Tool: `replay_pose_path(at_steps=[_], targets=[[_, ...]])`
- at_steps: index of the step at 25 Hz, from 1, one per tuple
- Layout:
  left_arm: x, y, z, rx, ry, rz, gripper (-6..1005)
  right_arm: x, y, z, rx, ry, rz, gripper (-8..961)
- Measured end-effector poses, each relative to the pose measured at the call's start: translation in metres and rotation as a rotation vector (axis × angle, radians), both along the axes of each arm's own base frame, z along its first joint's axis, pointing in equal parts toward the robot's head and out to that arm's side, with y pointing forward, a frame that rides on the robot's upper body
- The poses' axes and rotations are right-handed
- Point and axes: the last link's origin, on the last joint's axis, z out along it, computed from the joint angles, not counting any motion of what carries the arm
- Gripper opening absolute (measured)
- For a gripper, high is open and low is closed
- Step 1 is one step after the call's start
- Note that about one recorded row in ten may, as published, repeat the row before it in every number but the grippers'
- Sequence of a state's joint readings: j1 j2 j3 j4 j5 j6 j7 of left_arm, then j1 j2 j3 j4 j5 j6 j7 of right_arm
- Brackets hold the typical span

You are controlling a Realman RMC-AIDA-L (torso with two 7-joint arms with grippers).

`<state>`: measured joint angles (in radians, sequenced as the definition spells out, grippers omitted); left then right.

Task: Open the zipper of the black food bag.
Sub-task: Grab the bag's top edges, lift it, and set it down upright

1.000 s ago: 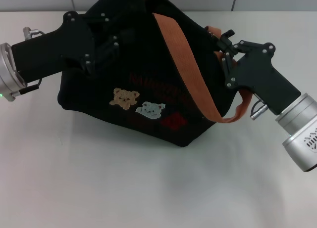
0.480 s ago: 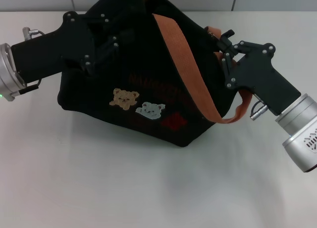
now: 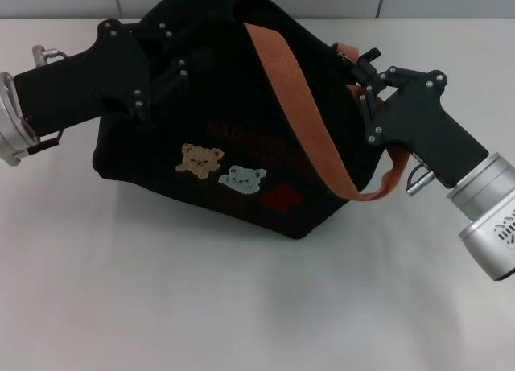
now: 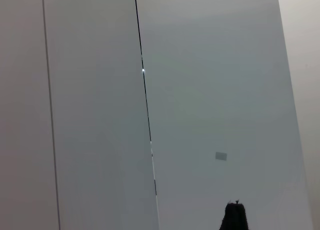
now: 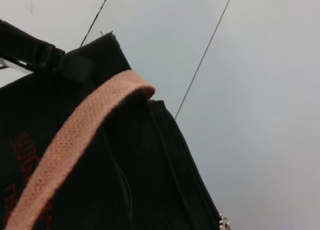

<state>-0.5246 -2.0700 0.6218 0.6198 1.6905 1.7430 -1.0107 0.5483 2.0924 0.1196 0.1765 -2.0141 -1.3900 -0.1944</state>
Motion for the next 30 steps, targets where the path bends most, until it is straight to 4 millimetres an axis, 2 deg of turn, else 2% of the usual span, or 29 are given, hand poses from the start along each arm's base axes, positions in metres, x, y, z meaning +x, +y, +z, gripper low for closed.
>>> replay_pose_path(at_steps=[9, 30], targets=[[-0.001, 0.0, 0.001, 0.002, -0.001, 0.002, 190, 0.0, 0.001, 0.001, 0.0, 0.005, -0.002, -2], [-0.007, -0.002, 0.007, 0.032, -0.012, 0.026, 190, 0.015, -0.005, 0.005, 0.014, -0.006, -0.047, -2]])
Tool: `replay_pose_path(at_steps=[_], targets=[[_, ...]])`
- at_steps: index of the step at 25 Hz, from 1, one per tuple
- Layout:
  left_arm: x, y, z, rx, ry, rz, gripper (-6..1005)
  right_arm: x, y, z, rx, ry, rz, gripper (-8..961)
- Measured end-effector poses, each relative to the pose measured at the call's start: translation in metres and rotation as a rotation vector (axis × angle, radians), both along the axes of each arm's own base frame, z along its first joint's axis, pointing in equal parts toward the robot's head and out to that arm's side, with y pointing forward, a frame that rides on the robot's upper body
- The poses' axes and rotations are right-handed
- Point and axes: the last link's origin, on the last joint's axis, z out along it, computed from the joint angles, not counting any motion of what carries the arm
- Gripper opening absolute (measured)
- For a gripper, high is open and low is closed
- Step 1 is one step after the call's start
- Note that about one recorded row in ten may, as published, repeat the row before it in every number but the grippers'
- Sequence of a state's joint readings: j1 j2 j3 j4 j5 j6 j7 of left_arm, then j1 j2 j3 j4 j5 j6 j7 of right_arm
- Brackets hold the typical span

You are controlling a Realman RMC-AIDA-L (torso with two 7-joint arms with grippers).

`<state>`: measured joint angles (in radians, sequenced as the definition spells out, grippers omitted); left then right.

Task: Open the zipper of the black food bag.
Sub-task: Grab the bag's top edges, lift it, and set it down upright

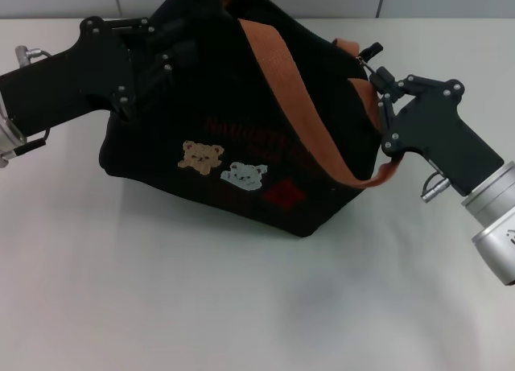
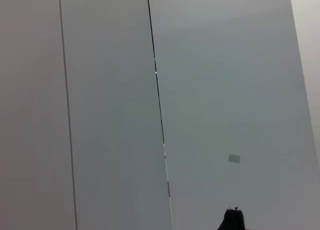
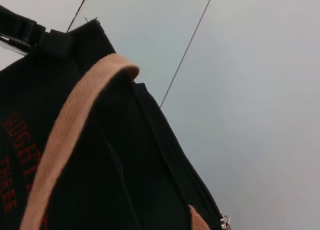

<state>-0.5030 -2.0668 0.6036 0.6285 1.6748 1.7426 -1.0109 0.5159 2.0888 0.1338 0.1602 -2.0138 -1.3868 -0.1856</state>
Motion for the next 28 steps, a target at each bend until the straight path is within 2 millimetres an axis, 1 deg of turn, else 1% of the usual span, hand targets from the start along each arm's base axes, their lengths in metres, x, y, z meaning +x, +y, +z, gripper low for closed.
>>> replay_pose_path(at_steps=[17, 23, 28], targets=[[0.0, 0.0, 0.002, 0.008, -0.008, 0.0, 191, 0.013, -0.002, 0.005, 0.007, -0.007, -0.041, -2], [0.0, 0.001, 0.002, 0.009, -0.006, 0.001, 191, 0.014, -0.003, 0.007, 0.009, 0.005, -0.049, 35], [-0.003, -0.002, 0.001, 0.01, -0.007, 0.007, 191, 0.013, -0.001, 0.01, -0.002, 0.049, -0.058, 65]])
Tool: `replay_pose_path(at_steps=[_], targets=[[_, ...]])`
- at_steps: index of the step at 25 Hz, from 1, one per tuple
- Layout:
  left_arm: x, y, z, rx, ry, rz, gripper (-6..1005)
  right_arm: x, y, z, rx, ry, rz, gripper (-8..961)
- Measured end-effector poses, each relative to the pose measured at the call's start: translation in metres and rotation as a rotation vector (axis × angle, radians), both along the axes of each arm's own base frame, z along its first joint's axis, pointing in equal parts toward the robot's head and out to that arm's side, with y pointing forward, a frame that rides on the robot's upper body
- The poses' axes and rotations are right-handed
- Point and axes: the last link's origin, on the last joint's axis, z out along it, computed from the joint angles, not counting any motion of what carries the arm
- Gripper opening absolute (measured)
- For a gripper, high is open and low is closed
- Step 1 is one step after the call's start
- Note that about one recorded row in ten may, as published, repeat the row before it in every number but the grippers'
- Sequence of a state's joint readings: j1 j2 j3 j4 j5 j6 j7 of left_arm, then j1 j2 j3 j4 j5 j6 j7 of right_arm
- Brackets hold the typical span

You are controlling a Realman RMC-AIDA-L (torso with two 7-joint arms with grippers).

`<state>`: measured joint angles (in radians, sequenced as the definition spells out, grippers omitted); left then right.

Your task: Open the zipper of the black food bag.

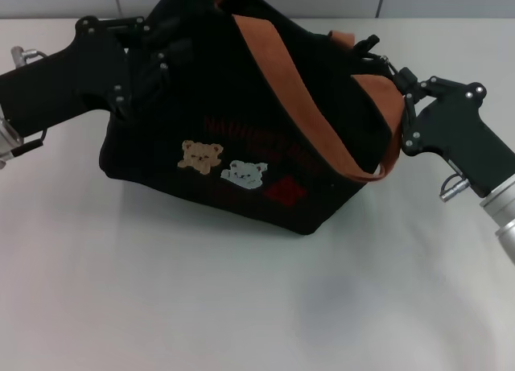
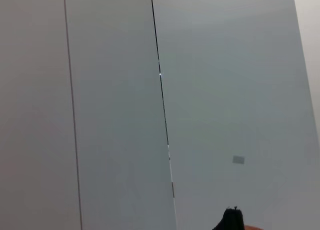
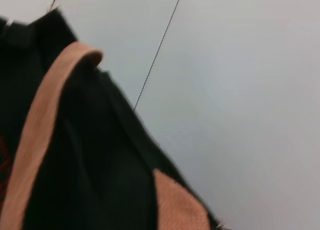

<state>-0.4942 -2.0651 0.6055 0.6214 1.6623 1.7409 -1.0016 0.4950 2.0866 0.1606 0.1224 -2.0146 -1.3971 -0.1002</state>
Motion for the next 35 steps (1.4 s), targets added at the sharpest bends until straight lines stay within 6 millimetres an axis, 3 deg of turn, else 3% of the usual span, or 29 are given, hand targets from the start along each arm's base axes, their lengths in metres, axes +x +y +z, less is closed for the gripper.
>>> replay_pose_path(at_steps=[9, 13, 17, 20, 22, 24, 25, 28, 35], targets=[[-0.023, -0.022, -0.007, 0.078, -0.127, 0.086, 252, -0.005, 0.003, 0.023, -0.04, 0.217, 0.02, 120], [-0.039, -0.043, 0.004, 0.187, -0.213, 0.123, 293, -0.006, 0.009, 0.038, -0.08, 0.324, 0.019, 332], [-0.047, -0.058, 0.018, 0.227, -0.273, 0.127, 334, -0.005, 0.009, 0.045, -0.107, 0.383, 0.019, 464], [-0.054, -0.069, 0.031, 0.194, -0.293, 0.132, 439, -0.003, 0.007, 0.056, -0.168, 0.453, 0.028, 563], [-0.058, -0.072, 0.038, 0.124, -0.276, 0.135, 510, -0.002, 0.003, 0.063, -0.254, 0.484, 0.05, 660], [-0.063, -0.079, 0.042, 0.002, -0.201, 0.123, 592, -0.009, -0.006, 0.073, -0.48, 0.464, 0.126, 757], [-0.063, -0.079, 0.042, 0.002, -0.201, 0.123, 639, -0.009, -0.006, 0.073, -0.48, 0.464, 0.126, 759], [-0.066, -0.089, 0.04, -0.15, -0.058, 0.089, 781, -0.023, -0.03, 0.077, -0.805, 0.369, 0.273, 766], [-0.058, -0.103, 0.019, -0.372, 0.103, 0.023, 801, -0.035, -0.052, 0.058, -1.128, 0.184, 0.343, 802]])
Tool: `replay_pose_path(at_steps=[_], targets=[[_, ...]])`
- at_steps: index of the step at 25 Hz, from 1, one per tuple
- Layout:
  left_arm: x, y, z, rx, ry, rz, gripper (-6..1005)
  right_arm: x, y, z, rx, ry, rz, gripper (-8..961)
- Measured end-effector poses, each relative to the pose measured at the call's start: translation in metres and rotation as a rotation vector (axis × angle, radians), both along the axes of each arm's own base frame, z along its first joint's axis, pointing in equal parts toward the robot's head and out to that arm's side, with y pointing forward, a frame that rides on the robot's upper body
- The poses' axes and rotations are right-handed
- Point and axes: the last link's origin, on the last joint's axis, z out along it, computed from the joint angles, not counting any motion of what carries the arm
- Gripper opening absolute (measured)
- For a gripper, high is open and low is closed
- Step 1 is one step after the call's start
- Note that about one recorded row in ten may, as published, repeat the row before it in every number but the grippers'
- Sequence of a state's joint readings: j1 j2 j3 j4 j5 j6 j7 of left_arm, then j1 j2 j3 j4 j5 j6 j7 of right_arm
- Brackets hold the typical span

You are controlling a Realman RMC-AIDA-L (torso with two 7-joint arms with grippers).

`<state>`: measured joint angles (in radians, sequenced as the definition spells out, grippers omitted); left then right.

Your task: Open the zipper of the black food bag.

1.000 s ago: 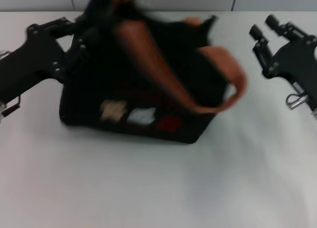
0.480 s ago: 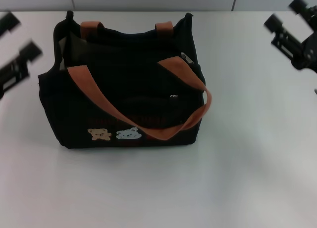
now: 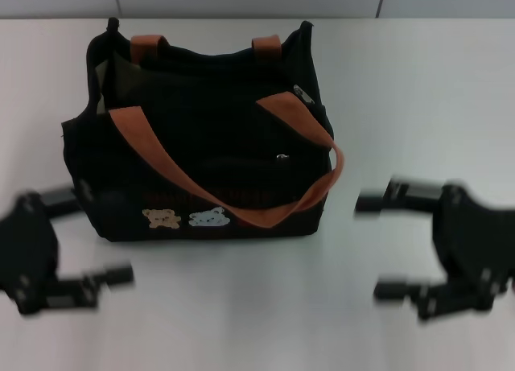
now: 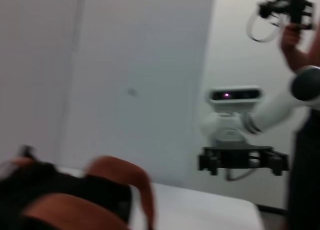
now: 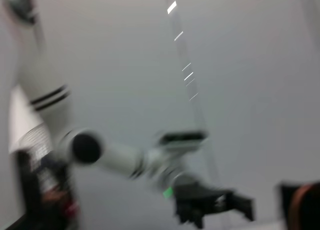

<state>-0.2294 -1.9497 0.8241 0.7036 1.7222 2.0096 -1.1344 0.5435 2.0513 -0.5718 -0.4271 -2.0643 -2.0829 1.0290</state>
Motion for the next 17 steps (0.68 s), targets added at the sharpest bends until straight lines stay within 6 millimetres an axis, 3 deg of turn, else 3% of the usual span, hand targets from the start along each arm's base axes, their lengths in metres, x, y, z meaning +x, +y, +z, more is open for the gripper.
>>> replay_pose_path(at_steps=[5, 17], targets=[[0.008, -0.004, -0.017, -0.088, 0.011, -0.035, 801, -0.004, -0.004, -0.013, -0.026, -0.041, 0.046, 839], [0.008, -0.003, -0.016, -0.063, -0.009, -0.023, 801, -0.005, -0.002, -0.013, -0.008, -0.035, 0.046, 839]])
